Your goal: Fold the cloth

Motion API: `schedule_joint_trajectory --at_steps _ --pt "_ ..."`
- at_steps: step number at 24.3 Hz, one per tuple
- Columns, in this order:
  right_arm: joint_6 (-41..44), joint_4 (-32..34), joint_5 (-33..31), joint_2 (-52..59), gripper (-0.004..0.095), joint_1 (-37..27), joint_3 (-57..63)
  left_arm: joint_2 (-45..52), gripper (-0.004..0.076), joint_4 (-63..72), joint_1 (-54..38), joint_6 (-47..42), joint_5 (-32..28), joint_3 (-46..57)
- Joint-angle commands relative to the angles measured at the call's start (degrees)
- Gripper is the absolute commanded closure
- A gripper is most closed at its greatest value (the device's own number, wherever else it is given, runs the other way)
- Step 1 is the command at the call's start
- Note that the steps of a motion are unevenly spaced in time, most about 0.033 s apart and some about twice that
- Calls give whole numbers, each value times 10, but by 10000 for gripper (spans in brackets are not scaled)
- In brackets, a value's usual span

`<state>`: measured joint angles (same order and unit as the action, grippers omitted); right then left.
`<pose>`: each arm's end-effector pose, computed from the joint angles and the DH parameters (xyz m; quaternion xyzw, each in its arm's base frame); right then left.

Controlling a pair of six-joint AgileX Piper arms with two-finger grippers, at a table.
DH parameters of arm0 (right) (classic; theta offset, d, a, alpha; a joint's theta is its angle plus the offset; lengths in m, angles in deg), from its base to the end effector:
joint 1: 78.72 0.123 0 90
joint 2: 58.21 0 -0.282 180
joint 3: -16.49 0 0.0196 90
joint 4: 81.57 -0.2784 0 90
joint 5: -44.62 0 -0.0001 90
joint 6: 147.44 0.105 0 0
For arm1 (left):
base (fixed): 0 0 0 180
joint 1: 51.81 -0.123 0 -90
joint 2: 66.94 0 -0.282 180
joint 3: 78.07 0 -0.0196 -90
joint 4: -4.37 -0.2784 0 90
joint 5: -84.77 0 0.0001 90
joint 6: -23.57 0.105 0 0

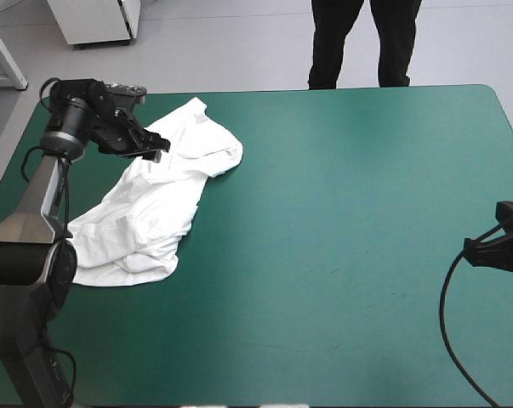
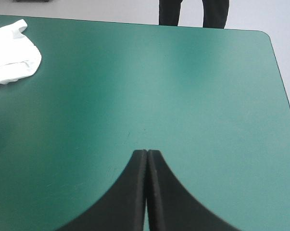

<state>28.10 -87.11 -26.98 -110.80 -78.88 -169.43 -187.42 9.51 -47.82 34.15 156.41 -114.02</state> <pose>0.1099 0.0093 0.5028 -0.0426 0.8564 0.0265 0.5139 0.4589 -0.0410 0.3164 0.1190 0.9702 -0.0326 0.2085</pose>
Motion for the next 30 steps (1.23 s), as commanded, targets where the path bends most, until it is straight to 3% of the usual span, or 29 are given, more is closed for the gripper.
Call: schedule_joint_trajectory --at_steps 1,10,13,15,19,20,30 --pt "-4 8 1 -7 925 0 -16 -10 223 8 7 -2 -10 -20" --pt "-4 10 1 -37 925 0 -16 -114 230 32 11 -8 -22 -20" --pt "-4 10 1 -39 925 0 -16 -138 271 33 22 -8 -19 -20" --pt "-4 12 1 -39 924 0 -16 -146 351 33 31 -8 -14 -20" --pt "-4 16 1 -39 925 0 -16 -156 708 36 55 13 -4 -20" --pt "-4 21 1 -39 925 0 -16 -156 741 42 63 28 -3 -20" --pt "-4 32 1 -39 925 0 -16 -154 746 91 186 40 17 -21"
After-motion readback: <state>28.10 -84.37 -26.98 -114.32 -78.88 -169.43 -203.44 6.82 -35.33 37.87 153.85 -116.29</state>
